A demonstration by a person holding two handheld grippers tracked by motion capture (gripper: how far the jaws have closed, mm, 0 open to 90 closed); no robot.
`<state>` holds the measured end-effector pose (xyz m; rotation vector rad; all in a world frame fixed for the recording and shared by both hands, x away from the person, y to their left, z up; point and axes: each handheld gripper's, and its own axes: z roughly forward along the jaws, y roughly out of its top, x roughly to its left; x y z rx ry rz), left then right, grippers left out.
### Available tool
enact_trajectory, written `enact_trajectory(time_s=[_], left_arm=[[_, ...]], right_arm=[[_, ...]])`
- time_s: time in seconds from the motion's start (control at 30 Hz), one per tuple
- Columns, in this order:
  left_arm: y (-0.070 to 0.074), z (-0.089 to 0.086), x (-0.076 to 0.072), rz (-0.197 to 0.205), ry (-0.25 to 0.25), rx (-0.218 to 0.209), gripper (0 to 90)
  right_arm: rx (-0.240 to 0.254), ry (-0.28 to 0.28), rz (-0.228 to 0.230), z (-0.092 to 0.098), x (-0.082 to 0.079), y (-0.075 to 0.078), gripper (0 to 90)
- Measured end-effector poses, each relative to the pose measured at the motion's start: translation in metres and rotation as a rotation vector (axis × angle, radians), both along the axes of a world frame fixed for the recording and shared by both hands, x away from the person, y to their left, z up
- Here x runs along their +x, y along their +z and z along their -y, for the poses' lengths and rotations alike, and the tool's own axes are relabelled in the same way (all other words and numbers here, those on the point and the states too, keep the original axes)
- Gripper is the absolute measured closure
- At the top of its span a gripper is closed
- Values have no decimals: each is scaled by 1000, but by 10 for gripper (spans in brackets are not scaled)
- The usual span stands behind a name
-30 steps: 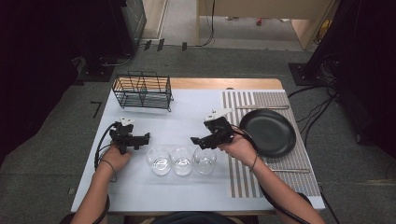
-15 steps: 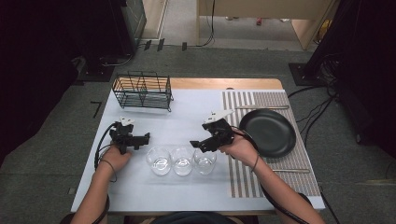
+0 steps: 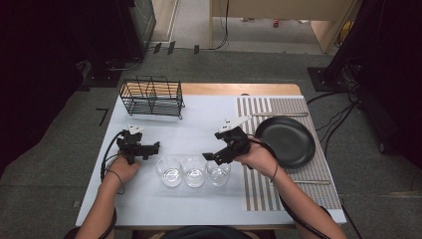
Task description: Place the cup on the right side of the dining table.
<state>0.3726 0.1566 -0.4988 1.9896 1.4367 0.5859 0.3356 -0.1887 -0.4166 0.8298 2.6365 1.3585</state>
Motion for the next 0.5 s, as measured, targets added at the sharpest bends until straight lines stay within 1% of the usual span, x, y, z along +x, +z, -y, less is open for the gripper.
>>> enact_trajectory(time_s=[0.13, 0.27, 0.5], left_arm=[[0, 0, 0, 0, 0, 0, 0], [0, 0, 0, 0, 0, 0, 0], [0, 0, 0, 0, 0, 0, 0]], right_arm=[[-2, 30, -2, -1, -1, 0, 37], [-4, 64, -3, -3, -3, -1, 0], [-7, 110, -1, -4, -6, 0, 0]])
